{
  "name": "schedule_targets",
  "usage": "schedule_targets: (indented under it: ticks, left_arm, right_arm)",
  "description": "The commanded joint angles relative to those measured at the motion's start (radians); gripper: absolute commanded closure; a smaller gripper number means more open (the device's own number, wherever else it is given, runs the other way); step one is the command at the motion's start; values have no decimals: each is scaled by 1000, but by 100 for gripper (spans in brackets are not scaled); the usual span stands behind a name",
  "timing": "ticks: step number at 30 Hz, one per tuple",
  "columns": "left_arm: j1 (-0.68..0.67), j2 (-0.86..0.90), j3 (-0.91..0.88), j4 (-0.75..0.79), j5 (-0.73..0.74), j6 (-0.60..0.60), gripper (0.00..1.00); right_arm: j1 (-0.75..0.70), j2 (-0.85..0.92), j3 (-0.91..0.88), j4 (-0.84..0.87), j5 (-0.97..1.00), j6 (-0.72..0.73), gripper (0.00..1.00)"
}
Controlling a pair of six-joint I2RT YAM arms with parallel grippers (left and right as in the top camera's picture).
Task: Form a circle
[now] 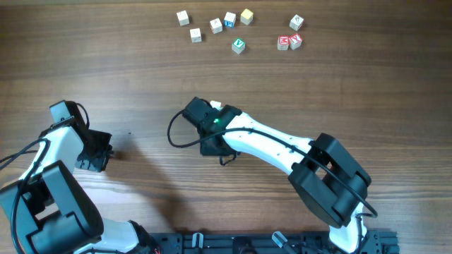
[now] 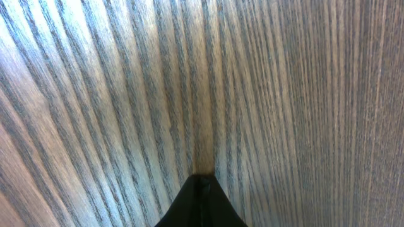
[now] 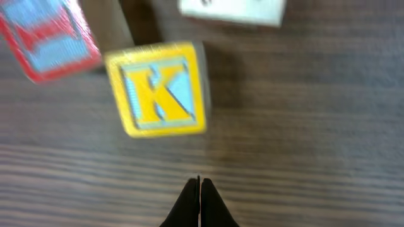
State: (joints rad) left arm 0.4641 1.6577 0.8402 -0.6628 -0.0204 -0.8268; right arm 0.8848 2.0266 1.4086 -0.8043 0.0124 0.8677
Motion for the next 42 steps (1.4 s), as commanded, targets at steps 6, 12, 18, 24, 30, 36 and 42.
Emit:
schedule_targets:
  ticks: [6, 12, 18, 24, 30, 36, 42]
  left_arm:
    - [9, 37, -38, -19, -41, 12, 96]
    - [9, 37, -38, -19, -41, 12, 96]
    - [9, 37, -38, -19, -41, 12, 96]
    - [9, 37, -38, -19, -41, 13, 96]
    - [9, 37, -38, -19, -41, 13, 96]
    - [9, 37, -38, -19, -41, 13, 96]
    - [9, 37, -38, -19, -41, 13, 96]
  right_arm:
    - [-9, -21, -9, 37, 75, 60, 96]
    - [-14, -21, -9, 52, 80, 59, 95]
    - [-14, -21, -9, 63, 82, 59, 96]
    - [-14, -21, -10, 63, 82, 56, 96]
    - [-14, -21, -10, 75, 96, 56, 95]
    - [-14, -21, -10, 81, 100, 55, 96]
    - [-14, -21, -9, 67, 97, 52, 96]
